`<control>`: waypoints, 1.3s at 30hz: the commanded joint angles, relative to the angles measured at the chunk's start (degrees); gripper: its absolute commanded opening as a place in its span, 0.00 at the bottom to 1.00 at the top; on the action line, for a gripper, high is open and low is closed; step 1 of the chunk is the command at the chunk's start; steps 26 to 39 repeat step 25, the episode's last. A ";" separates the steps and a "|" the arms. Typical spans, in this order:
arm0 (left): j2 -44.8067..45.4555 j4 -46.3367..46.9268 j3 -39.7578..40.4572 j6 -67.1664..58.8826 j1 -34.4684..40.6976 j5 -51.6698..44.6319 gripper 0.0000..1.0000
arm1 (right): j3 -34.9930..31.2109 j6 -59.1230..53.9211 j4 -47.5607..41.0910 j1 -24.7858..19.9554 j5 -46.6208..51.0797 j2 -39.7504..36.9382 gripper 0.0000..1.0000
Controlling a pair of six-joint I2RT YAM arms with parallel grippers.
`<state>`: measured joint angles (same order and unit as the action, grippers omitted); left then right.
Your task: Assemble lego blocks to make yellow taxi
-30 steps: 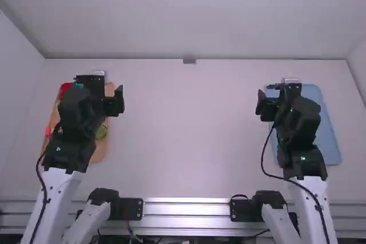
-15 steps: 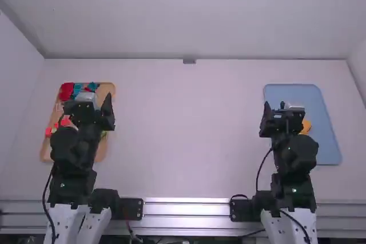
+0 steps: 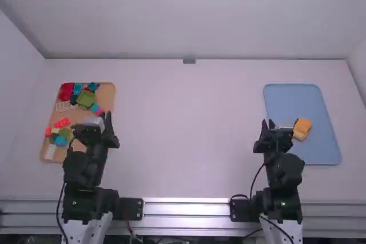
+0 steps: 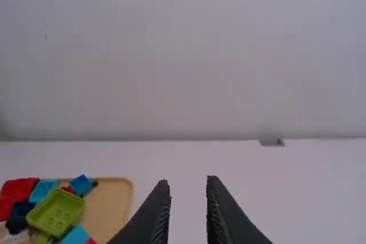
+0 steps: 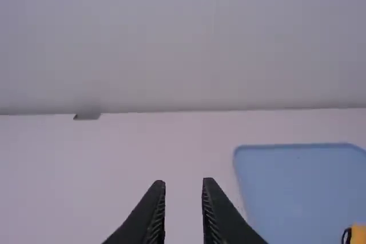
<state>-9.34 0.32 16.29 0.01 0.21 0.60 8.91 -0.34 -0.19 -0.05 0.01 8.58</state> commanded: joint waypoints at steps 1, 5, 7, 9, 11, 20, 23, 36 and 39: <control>2.52 -0.32 -2.06 -0.01 -0.21 -0.60 0.12 | -2.10 0.34 0.19 0.05 -0.01 -2.25 0.13; 6.04 -0.32 -5.58 -0.01 -0.21 -0.60 0.06 | -5.22 0.34 0.19 0.05 -0.01 -5.37 0.08; 7.32 -0.32 -6.86 -0.01 -0.21 -0.60 0.04 | -6.32 0.34 0.19 0.05 -0.01 -6.47 0.06; 8.93 -0.32 -8.47 -0.01 -0.21 -0.60 0.01 | -7.67 0.34 0.19 0.05 -0.01 -7.82 0.03; 9.34 -0.32 -9.61 -0.01 -0.21 -0.60 0.00 | -8.61 0.34 0.19 0.05 -0.01 -8.58 0.02; 9.34 -0.32 -14.86 -0.01 -0.21 -0.60 0.00 | -8.91 0.34 0.19 0.05 -0.01 -8.58 0.00; 9.34 -0.32 -16.29 -0.01 -0.21 -0.60 0.00 | -8.91 0.34 0.19 0.05 -0.01 -8.58 0.00; 9.34 -0.32 -16.29 -0.01 -0.21 -0.60 0.00 | -8.91 0.34 0.19 0.05 -0.01 -8.58 0.00; 9.34 -0.32 -16.29 -0.01 -0.21 -0.60 0.00 | -8.91 0.34 0.19 0.05 -0.01 -8.58 0.00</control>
